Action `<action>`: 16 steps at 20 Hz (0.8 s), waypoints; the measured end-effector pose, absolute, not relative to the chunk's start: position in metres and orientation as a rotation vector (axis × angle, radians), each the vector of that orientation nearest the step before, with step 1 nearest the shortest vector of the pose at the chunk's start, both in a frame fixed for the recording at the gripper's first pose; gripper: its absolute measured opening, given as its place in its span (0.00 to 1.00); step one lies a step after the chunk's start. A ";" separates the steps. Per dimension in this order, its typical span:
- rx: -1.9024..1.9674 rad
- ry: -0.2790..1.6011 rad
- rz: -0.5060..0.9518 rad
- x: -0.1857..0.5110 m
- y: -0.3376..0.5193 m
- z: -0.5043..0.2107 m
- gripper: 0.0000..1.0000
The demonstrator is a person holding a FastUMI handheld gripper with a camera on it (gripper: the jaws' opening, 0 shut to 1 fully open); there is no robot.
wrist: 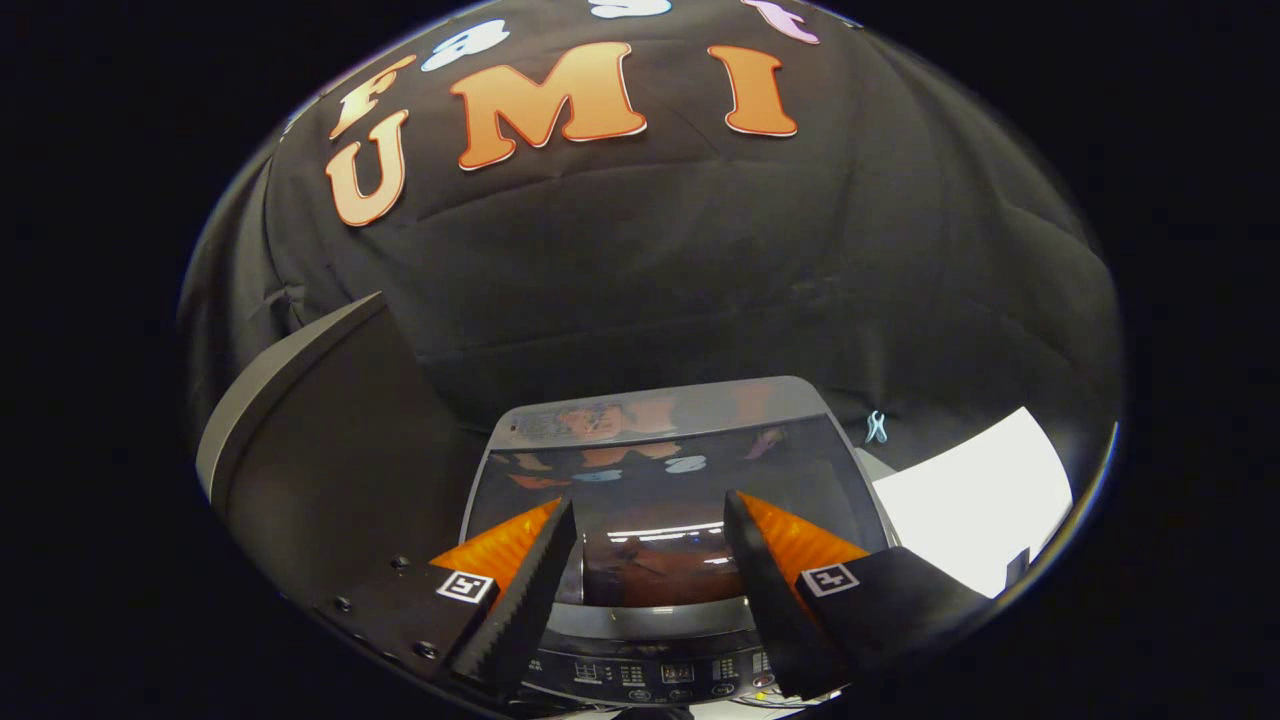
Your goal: Put the clothes into the washing machine and then close the washing machine lid.
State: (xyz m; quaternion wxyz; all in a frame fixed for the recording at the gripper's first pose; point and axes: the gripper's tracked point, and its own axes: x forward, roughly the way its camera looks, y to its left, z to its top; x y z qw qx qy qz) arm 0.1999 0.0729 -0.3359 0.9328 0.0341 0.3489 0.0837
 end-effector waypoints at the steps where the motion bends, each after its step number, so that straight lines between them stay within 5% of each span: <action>1: 0.066 0.698 0.172 0.203 0.072 -0.331 0.96; 16: 0.105 0.357 0.123 0.178 0.065 -0.139 0.96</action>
